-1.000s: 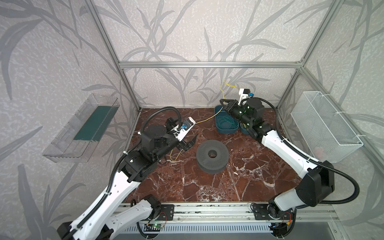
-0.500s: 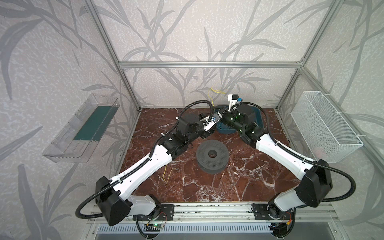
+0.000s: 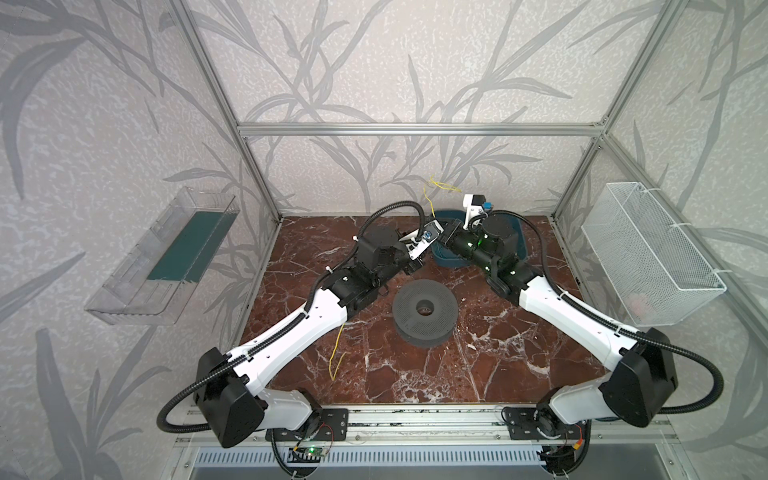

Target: Wrap the cables

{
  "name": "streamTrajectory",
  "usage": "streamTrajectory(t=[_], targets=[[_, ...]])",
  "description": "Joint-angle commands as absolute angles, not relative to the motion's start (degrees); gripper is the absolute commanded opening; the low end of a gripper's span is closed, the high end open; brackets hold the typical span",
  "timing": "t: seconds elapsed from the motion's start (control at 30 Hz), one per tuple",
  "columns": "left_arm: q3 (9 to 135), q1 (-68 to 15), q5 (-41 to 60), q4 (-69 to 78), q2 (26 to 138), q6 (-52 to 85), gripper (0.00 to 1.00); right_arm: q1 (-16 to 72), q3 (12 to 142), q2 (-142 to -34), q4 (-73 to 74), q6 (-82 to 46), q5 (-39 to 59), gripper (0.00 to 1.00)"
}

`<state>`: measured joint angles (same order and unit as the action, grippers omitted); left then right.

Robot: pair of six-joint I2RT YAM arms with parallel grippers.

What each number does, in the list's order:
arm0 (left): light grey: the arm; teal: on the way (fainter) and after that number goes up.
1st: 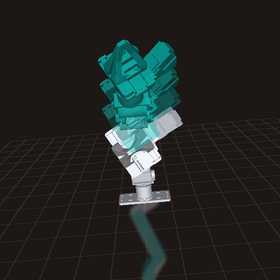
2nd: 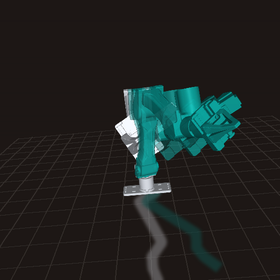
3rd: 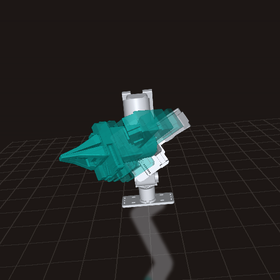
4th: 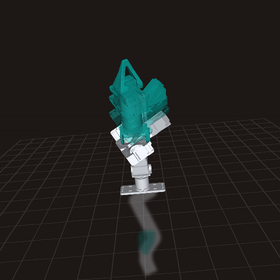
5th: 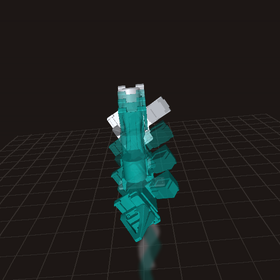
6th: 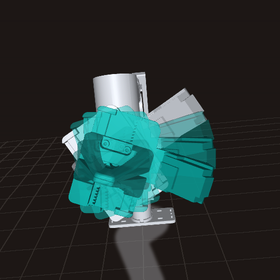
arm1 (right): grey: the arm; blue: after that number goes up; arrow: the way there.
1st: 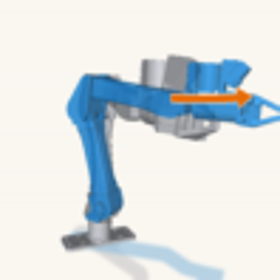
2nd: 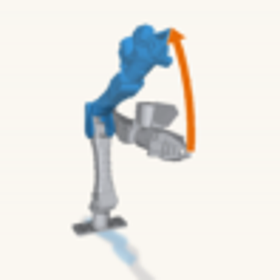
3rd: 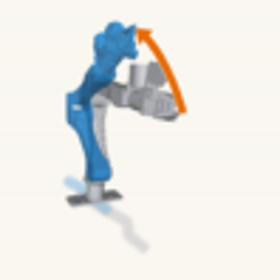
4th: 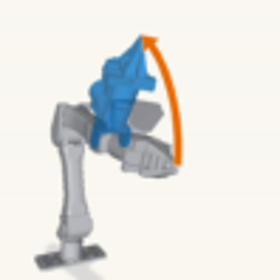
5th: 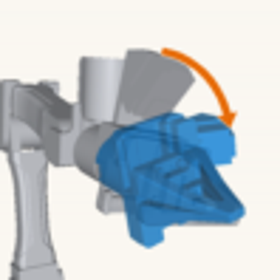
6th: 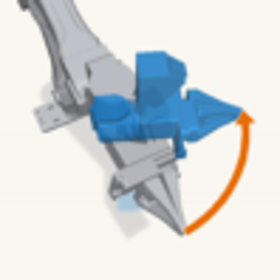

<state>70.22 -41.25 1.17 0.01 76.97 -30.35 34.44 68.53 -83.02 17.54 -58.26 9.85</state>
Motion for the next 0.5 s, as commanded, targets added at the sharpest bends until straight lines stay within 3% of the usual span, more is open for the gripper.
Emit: streamTrajectory(t=[0.0, 0.27, 0.47], targets=[[69.5, -41.7, 4.5, -2.4, 75.9, -29.4, 0.45, 34.8, 69.3, -81.3, 19.9, -57.9, 9.6, 0.00], [72.4, -41.7, 9.0, -10.7, 76.2, -28.7, 0.52, 34.8, 69.3, -80.7, 19.1, -56.5, 9.0, 0.00], [72.7, -41.4, 6.4, -10.7, 76.7, -29.0, 0.47, 34.9, 69.0, -81.1, 20.5, -58.4, 10.8, 0.00]])
